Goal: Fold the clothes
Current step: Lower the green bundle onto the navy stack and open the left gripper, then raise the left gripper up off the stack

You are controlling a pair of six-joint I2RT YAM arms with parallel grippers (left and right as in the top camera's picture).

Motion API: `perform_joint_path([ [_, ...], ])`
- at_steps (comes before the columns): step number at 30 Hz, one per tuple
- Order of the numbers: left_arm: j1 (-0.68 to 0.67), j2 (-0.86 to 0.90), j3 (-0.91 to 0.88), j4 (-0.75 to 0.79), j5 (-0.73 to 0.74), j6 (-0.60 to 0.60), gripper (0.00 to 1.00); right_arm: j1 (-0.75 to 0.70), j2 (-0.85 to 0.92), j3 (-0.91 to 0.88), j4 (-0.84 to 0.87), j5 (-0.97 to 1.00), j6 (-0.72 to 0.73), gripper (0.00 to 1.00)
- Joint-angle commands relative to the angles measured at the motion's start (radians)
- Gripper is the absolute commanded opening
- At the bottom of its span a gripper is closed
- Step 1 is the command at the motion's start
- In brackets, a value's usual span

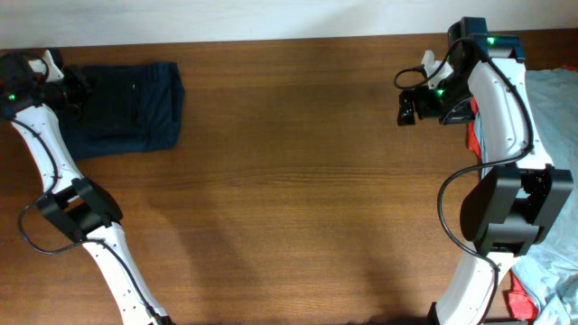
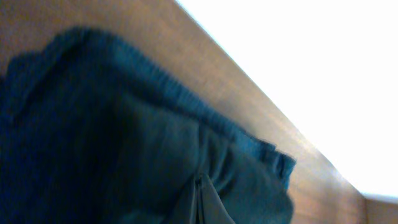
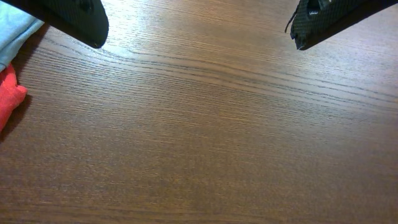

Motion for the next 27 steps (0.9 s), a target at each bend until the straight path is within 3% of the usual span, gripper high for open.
perform_joint_path([
  [1, 0.006, -0.086, 0.021, 0.047, 0.024, -0.076, 0.0, -0.003, -0.024, 0.012, -0.003, 0.013, 0.0, 0.99],
  [13, -0.028, -0.084, -0.079, 0.085, -0.244, -0.047, 0.0, -0.003, -0.024, 0.012, -0.003, 0.013, 0.0, 0.99],
  [20, -0.053, -0.084, -0.206, 0.156, -0.28, -0.032, 0.0, -0.003, -0.024, 0.012, -0.003, 0.013, 0.0, 0.99],
  [27, -0.056, -0.134, -0.13, 0.166, -0.179, -0.044, 0.0, -0.003, -0.024, 0.012, -0.003, 0.013, 0.0, 0.99],
])
